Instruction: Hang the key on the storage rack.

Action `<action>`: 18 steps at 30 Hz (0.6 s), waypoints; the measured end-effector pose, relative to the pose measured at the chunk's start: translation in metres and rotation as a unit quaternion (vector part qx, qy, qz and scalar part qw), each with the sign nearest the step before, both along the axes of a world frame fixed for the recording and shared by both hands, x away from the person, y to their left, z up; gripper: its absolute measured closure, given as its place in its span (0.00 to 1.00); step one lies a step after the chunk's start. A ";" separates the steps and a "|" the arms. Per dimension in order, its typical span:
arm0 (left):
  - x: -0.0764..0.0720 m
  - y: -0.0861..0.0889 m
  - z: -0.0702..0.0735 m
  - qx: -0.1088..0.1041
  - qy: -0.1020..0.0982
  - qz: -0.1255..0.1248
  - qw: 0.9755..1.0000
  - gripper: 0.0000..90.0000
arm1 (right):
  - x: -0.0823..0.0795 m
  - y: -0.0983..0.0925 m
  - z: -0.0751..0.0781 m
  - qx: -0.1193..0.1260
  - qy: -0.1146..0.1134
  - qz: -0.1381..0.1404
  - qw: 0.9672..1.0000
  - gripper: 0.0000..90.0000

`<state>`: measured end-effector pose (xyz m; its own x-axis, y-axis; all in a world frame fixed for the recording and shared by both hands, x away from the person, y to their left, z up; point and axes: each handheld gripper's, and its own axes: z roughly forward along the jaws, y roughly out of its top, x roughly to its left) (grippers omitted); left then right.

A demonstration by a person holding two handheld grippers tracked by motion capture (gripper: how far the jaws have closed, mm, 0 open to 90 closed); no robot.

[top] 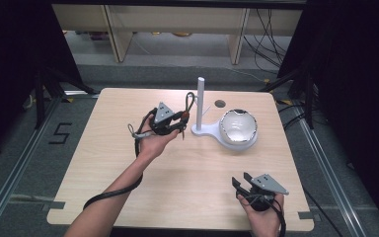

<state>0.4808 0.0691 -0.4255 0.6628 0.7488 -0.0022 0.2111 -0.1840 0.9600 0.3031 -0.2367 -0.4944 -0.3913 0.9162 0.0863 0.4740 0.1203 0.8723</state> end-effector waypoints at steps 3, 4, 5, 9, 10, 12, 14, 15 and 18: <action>0.001 -0.001 -0.001 0.001 0.002 0.000 1.000 0.75 | 0.000 -0.001 0.001 -0.006 0.001 0.000 1.000 0.57; 0.003 -0.002 -0.002 0.002 0.003 0.001 1.000 0.75 | 0.000 -0.001 0.000 -0.003 0.000 -0.003 1.000 0.57; 0.003 -0.002 -0.002 0.001 0.004 0.003 1.000 0.75 | 0.000 -0.001 0.000 -0.003 -0.001 -0.003 1.000 0.57; 0.005 -0.005 -0.003 0.001 0.006 0.002 1.000 0.75 | 0.000 -0.002 0.000 -0.008 0.000 -0.001 1.000 0.57; 0.005 -0.006 -0.004 0.000 0.006 0.003 1.000 0.75 | 0.000 -0.002 0.000 -0.008 0.000 -0.001 1.000 0.57; 0.006 -0.007 -0.004 0.003 0.007 0.002 1.000 0.75 | 0.000 -0.001 0.000 -0.003 0.003 -0.003 1.000 0.57; 0.008 -0.008 -0.005 0.003 0.008 0.003 1.000 0.75 | -0.001 -0.001 0.001 -0.003 0.006 -0.005 1.000 0.57; 0.008 -0.008 -0.005 0.003 0.008 0.003 1.000 0.75 | -0.001 -0.001 0.001 -0.003 0.006 -0.005 1.000 0.57; 0.009 -0.010 -0.006 0.003 0.011 0.003 1.000 0.75 | 0.000 -0.002 0.000 -0.009 0.000 0.002 1.000 0.57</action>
